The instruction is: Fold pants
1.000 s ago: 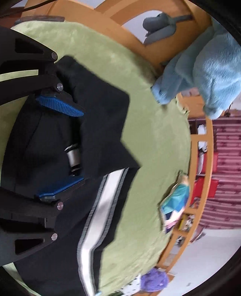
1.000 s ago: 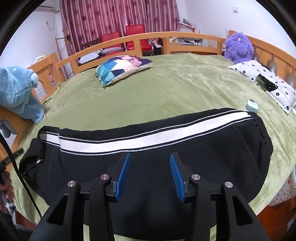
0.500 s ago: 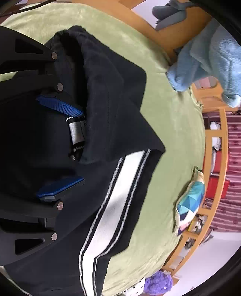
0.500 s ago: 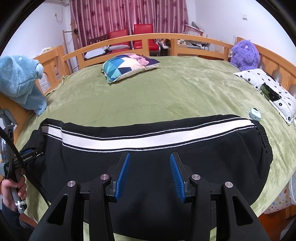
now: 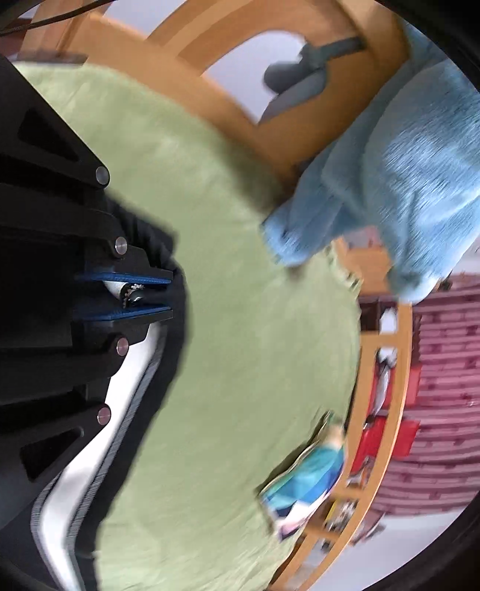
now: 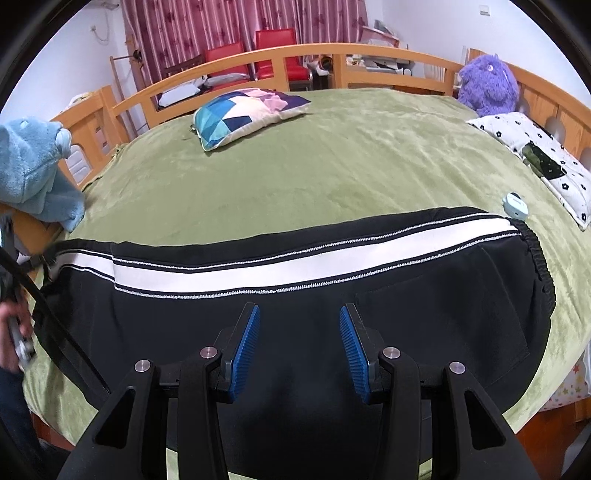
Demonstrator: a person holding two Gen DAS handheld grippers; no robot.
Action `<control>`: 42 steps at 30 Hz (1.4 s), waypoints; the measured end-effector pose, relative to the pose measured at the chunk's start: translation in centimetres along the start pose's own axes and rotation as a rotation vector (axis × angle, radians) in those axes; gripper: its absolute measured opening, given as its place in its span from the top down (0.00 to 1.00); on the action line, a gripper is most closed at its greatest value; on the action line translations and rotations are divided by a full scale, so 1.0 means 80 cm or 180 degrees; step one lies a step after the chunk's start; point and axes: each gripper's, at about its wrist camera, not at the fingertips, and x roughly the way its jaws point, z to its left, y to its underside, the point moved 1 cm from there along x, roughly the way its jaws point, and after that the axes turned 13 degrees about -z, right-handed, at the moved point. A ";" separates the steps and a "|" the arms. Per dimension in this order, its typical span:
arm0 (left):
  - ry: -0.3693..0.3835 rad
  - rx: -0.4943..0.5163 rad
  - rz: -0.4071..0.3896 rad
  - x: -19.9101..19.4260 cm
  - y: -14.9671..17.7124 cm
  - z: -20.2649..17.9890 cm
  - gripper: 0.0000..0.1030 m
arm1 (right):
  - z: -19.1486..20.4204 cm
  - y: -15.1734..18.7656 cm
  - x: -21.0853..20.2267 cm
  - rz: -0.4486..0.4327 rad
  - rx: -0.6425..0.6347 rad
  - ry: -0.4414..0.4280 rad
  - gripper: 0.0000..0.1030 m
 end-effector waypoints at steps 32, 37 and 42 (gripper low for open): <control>0.0782 -0.1334 0.0755 -0.019 0.171 0.143 0.59 | 0.029 0.019 -0.012 -0.0067 -0.0329 0.0277 0.57; 0.0775 -0.1396 0.0810 0.000 0.174 0.141 0.94 | 0.015 0.026 -0.008 -0.0023 -0.0246 0.0316 0.57; 0.0533 -0.1282 0.0531 -0.041 0.164 0.166 0.95 | -0.012 0.033 -0.009 -0.0080 -0.0104 0.0355 0.57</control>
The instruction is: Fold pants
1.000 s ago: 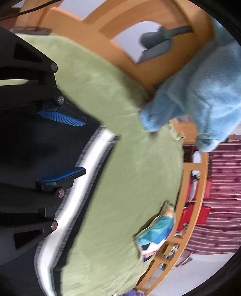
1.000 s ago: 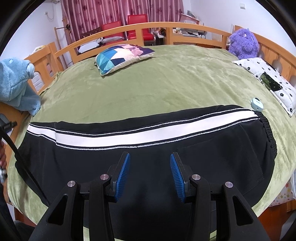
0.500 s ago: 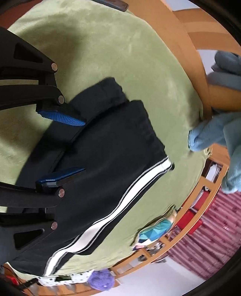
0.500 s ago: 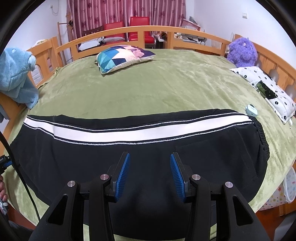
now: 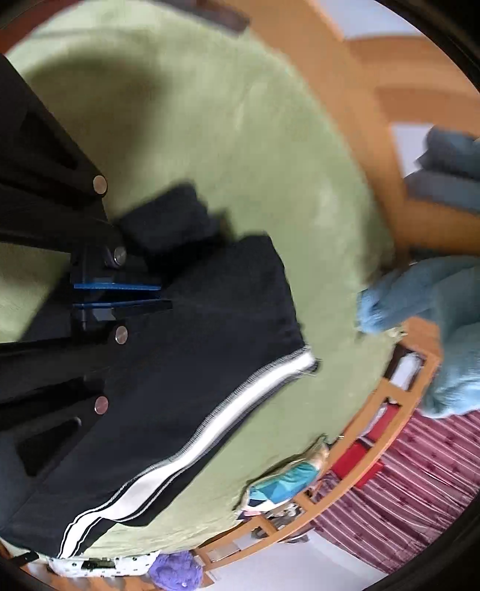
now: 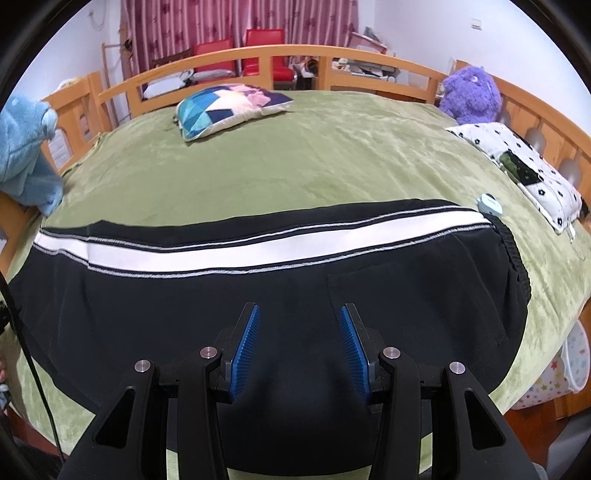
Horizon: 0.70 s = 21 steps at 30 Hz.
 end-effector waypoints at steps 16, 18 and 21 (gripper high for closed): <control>-0.0706 0.0300 0.0405 -0.010 0.052 -0.039 0.49 | -0.188 0.044 -0.012 -0.0170 0.0803 0.0318 0.38; -0.0657 0.0344 0.0449 -0.016 0.062 -0.055 0.48 | -0.222 0.052 -0.004 -0.0091 0.0949 0.0373 0.38; -0.0633 0.0448 0.0390 -0.032 0.077 -0.084 0.47 | -0.265 0.060 0.016 -0.0019 0.1207 0.0287 0.38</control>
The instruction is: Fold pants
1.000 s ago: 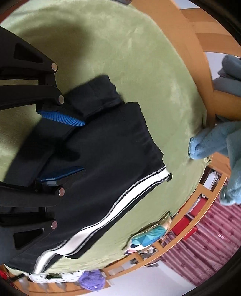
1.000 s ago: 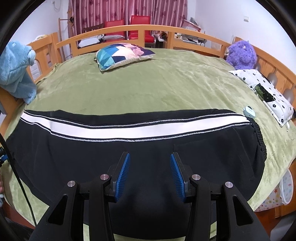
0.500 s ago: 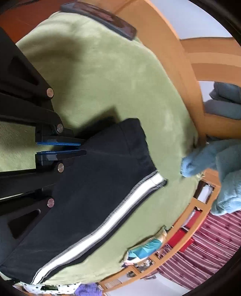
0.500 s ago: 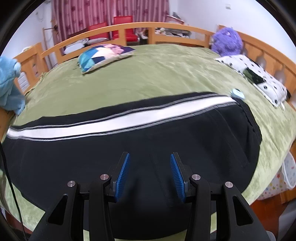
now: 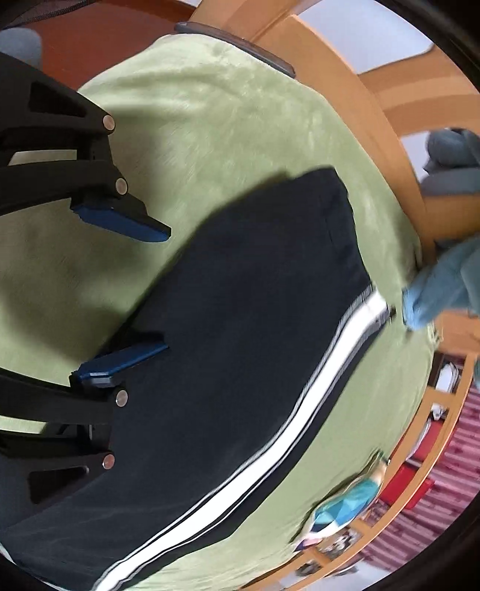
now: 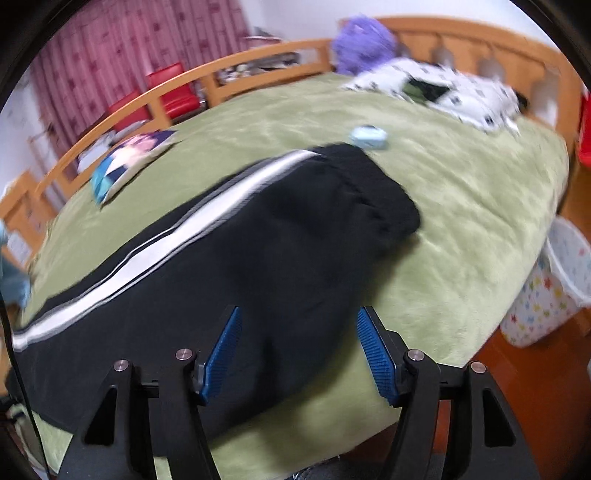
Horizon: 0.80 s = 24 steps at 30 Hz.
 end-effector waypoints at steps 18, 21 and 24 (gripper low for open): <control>0.0303 0.0345 0.0003 -0.056 0.021 -0.122 0.45 | -0.043 -0.103 0.123 -0.0210 0.0825 -0.0545 0.69; 0.0332 0.0320 -0.0073 -0.068 0.008 -0.119 0.45 | -0.027 -0.154 0.067 -0.0674 0.0749 -0.0728 0.71; 0.0366 0.0285 -0.0210 -0.080 0.000 -0.109 0.44 | -0.032 -0.193 0.038 -0.1026 0.0538 -0.0755 0.69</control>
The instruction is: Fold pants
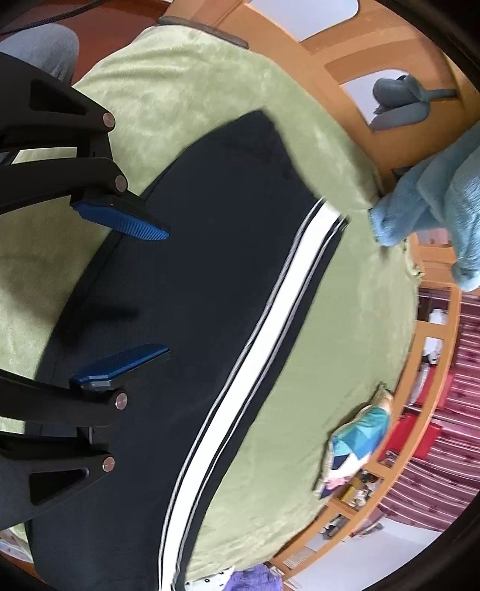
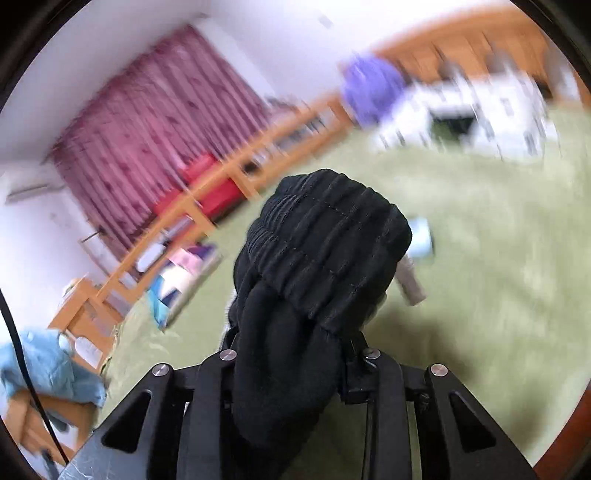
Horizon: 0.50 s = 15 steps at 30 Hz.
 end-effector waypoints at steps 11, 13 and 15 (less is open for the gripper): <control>-0.0143 -0.0289 0.0132 0.021 0.023 0.093 0.42 | -0.095 0.106 0.025 0.1034 -0.0485 0.1107 0.46; -0.0186 -0.0351 0.0137 0.028 0.022 0.113 0.42 | -0.088 0.108 0.002 0.0959 -0.0555 0.1141 0.46; -0.0169 -0.0421 0.0163 0.038 0.021 0.134 0.42 | -0.071 0.109 -0.015 0.0924 -0.0585 0.1114 0.46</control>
